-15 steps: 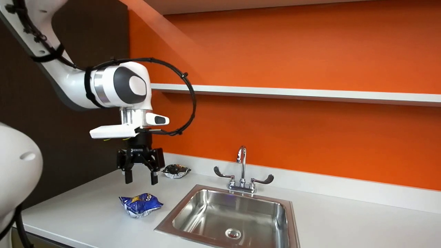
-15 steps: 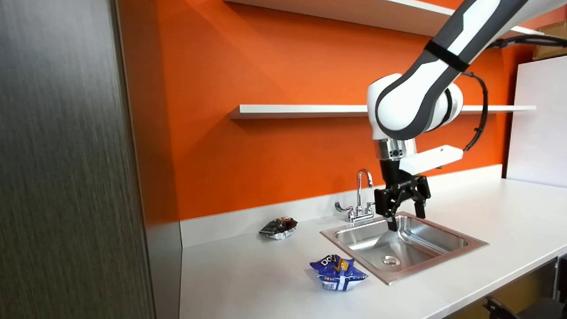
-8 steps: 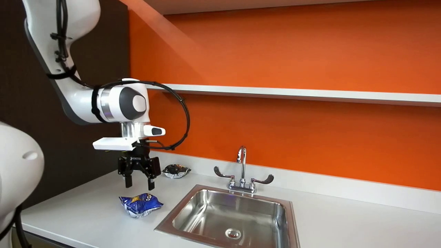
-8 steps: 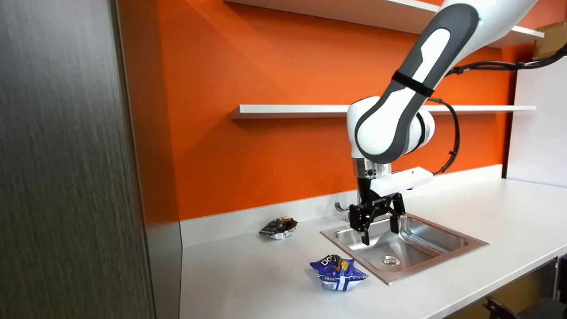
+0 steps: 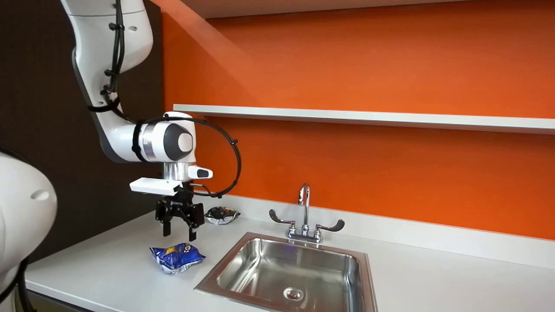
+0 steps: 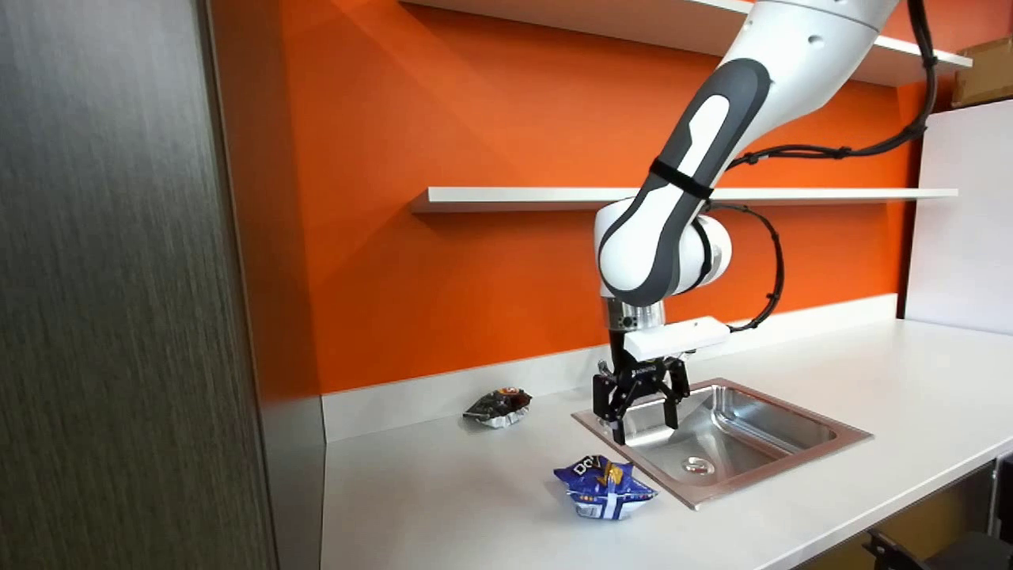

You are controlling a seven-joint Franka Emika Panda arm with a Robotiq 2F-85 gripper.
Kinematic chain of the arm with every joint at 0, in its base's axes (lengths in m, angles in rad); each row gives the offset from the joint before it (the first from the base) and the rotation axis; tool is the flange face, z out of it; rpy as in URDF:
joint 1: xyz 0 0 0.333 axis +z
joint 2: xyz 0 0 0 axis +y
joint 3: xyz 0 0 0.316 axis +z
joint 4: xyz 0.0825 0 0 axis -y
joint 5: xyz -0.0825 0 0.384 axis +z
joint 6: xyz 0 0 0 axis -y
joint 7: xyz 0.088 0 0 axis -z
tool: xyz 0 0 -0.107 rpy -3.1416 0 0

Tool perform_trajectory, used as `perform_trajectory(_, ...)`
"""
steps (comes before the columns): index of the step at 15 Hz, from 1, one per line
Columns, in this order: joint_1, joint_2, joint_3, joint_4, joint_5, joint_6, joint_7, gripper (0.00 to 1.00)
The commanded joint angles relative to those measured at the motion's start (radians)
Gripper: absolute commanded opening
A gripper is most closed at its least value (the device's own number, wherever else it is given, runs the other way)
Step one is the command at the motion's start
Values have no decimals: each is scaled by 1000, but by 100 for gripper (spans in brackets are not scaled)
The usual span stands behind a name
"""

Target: Pick up the blue object from the counter and put it on the shelf

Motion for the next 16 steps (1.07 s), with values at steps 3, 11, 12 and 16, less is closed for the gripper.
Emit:
perform_trajectory(3,48,100,1,90,61,-9,8,100)
perform_trajectory(11,79,189,-11,145,91,5,7,100)
perform_trajectory(12,78,198,-14,149,90,6,5,100)
perform_trajectory(16,80,235,-25,173,90,12,7,100)
